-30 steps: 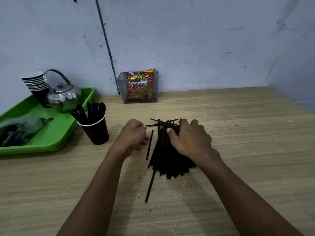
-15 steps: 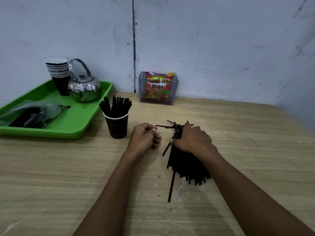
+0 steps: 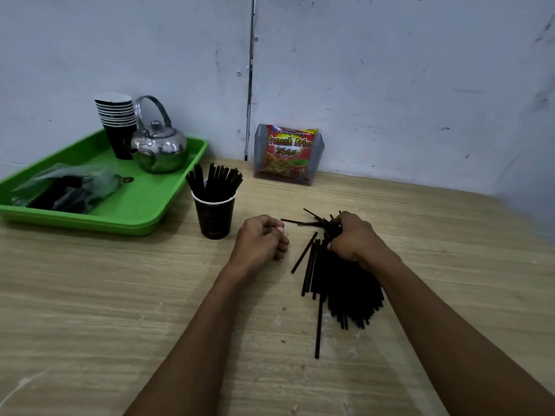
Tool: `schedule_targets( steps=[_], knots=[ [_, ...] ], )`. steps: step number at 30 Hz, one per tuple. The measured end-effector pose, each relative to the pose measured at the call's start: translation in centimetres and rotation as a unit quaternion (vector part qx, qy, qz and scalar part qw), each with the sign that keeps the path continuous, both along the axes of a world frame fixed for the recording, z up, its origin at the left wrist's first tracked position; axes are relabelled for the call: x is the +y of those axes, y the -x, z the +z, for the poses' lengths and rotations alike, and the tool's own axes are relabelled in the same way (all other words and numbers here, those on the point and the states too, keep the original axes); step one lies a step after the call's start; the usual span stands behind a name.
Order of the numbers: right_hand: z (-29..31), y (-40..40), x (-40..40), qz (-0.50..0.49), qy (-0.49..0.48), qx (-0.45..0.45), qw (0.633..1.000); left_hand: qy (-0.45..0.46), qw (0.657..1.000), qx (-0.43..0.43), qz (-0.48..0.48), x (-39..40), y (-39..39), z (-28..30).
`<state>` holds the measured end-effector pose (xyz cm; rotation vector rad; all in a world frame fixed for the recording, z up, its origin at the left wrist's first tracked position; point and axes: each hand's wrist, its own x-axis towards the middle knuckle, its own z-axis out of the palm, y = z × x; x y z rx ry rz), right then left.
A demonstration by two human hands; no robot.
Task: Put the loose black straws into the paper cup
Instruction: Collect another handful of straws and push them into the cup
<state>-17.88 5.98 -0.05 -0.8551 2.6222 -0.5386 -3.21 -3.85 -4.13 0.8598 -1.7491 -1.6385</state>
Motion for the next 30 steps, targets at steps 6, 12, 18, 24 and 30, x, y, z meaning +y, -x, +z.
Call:
schedule_targets(
  steps=[6, 12, 18, 24, 30],
  knots=[
    [-0.1, 1.1, 0.7, 0.018, 0.087, -0.057, 0.994, 0.004, 1.0, -0.003, -0.001, 0.0, 0.1, 0.0],
    [0.3, 1.6, 1.7, 0.04, 0.14, -0.125, 0.982, 0.006, 1.0, -0.008, -0.001, 0.1, 0.1, 0.1],
    [0.1, 2.2, 2.3, 0.006, 0.206, -0.208, 0.956, 0.009, 1.0, -0.009, 0.001, 0.3, 0.0, 0.3],
    [0.8, 3.4, 3.1, -0.046, 0.308, -0.246, 0.918, 0.012, 1.0, -0.005, 0.001, 0.4, 0.0, 0.2],
    [0.8, 3.9, 3.6, 0.008, 0.37, -0.238, 0.898, 0.027, 1.0, -0.002, 0.004, 0.4, 0.0, 0.1]
  ],
)
